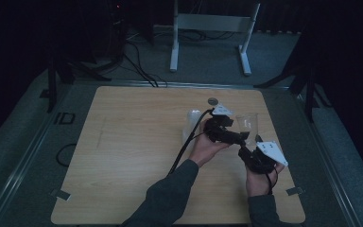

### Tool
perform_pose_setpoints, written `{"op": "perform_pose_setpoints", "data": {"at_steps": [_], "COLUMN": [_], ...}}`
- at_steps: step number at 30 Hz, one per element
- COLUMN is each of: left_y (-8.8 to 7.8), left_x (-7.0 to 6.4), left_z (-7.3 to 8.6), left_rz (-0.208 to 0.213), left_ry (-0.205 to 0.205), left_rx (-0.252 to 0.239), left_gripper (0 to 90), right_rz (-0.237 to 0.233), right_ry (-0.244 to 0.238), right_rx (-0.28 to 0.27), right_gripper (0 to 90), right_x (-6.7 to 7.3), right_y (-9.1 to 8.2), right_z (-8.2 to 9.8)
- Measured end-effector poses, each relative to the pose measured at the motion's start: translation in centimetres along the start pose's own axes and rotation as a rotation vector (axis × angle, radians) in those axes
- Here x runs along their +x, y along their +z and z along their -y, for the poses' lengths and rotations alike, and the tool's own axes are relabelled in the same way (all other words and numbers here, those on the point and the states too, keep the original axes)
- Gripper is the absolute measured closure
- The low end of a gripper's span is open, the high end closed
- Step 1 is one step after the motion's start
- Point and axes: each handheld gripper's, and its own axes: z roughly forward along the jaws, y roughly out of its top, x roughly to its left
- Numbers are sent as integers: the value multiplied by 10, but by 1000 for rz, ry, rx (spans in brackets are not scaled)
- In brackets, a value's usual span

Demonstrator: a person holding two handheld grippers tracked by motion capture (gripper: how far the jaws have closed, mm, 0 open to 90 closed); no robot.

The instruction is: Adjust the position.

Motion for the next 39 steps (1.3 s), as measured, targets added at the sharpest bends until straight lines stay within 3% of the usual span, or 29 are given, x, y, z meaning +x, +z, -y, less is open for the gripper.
{"op": "perform_pose_setpoints", "data": {"at_steps": [8,16,22,33,39], "left_y": [6,13,12,11,11], "left_x": [1,-1,5,5,4], "left_z": [0,-2,-3,-4,-4], "left_rz": [34,50,73,79,75], "left_ry": [-67,-100,-171,-198,-180], "left_rx": [-36,-55,-94,-120,-121], "left_gripper": [199,199,202,259,280], "right_rz": [-4,-19,-25,-40,-50], "right_ry": [-6,-14,-20,-19,-16], "right_rx": [-21,-34,-32,-25,-17], "right_gripper": [417,417,417,415,412], "right_x": [4,7,8,7,7], "right_y": [-1,-2,-2,-1,0], "right_z": [0,0,1,2,2]}}
